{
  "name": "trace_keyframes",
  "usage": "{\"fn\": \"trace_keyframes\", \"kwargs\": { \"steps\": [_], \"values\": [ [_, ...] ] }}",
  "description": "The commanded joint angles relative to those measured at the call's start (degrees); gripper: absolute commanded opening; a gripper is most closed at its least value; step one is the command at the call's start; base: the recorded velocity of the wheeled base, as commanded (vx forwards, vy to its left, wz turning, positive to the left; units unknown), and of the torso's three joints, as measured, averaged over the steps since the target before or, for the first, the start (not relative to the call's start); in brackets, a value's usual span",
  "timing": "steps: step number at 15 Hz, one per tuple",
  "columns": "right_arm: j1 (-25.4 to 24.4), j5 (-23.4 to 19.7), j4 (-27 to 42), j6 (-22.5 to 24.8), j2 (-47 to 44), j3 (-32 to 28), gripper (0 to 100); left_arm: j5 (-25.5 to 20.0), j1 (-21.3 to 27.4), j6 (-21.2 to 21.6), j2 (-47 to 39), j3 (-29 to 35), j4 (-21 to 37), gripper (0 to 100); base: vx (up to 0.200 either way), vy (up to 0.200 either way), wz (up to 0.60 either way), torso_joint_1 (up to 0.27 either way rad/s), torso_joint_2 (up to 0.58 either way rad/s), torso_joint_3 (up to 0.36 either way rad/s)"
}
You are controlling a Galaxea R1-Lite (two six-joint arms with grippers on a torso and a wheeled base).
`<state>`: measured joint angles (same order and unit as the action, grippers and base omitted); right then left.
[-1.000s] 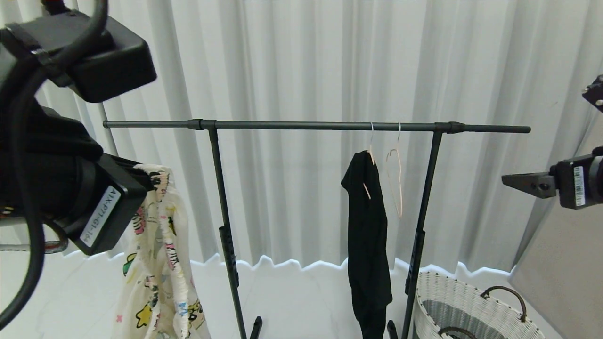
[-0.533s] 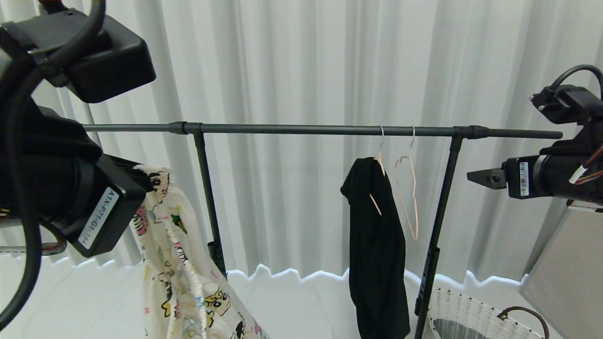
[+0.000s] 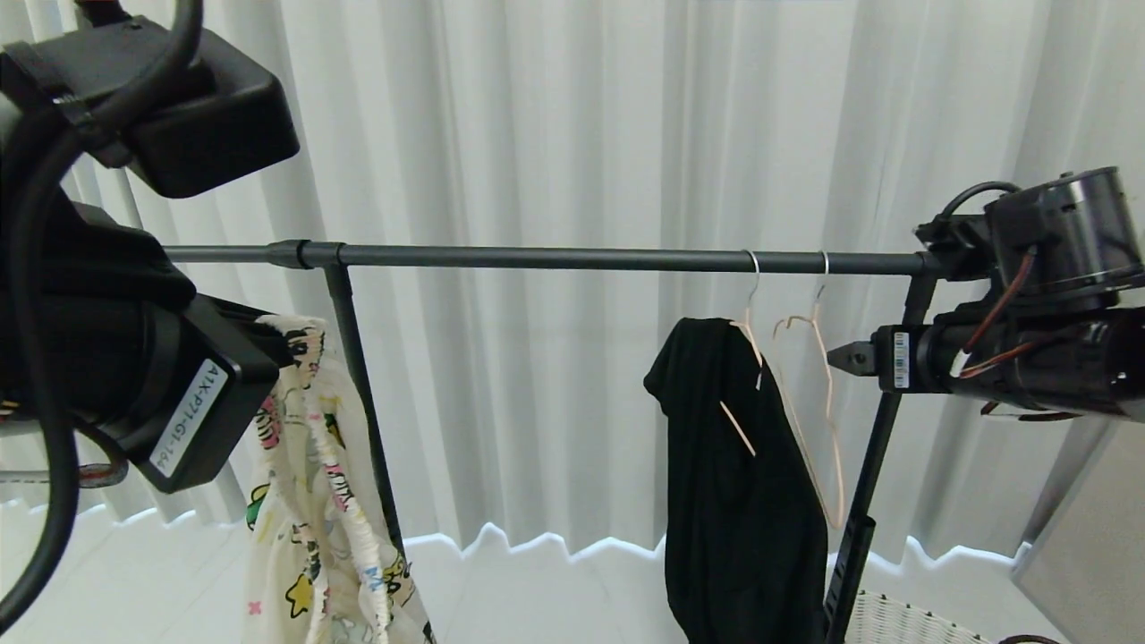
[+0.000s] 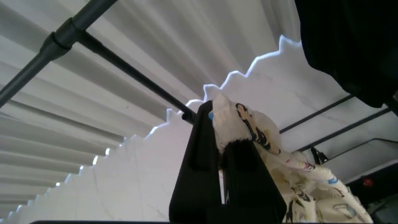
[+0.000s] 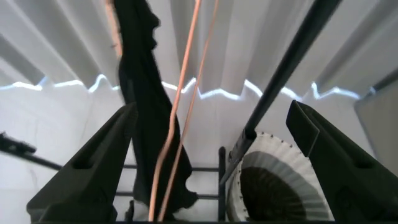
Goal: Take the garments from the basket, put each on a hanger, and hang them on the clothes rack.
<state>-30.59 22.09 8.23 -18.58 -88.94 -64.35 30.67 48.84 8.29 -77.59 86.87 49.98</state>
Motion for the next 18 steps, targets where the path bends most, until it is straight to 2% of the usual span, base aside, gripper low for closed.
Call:
{"fn": "trace_keyframes", "kwargs": {
  "steps": [1,5,9,18],
  "values": [
    [-1.2,1.9,-0.3,-2.4,-5.2,-0.9,100,0.0,0.0,0.0,0.2,-0.4,0.0,0,0.000,0.000,0.00,0.000,0.00,0.000],
    [-1.2,2.9,-0.2,-8.4,-10.8,-3.1,100,2.1,0.0,-0.4,0.3,-1.0,0.0,0,0.000,0.000,0.00,0.000,0.00,0.000],
    [-1.1,2.9,-0.1,-13.1,-14.4,-3.1,100,2.1,0.0,-0.5,0.3,-1.0,0.0,0,0.000,0.000,0.00,0.000,0.00,0.000],
    [0.9,2.9,2.0,-12.4,-15.5,-3.1,100,2.1,0.0,-0.4,0.2,-1.0,0.0,0,0.000,0.000,0.00,0.000,0.00,0.000]
  ]
}}
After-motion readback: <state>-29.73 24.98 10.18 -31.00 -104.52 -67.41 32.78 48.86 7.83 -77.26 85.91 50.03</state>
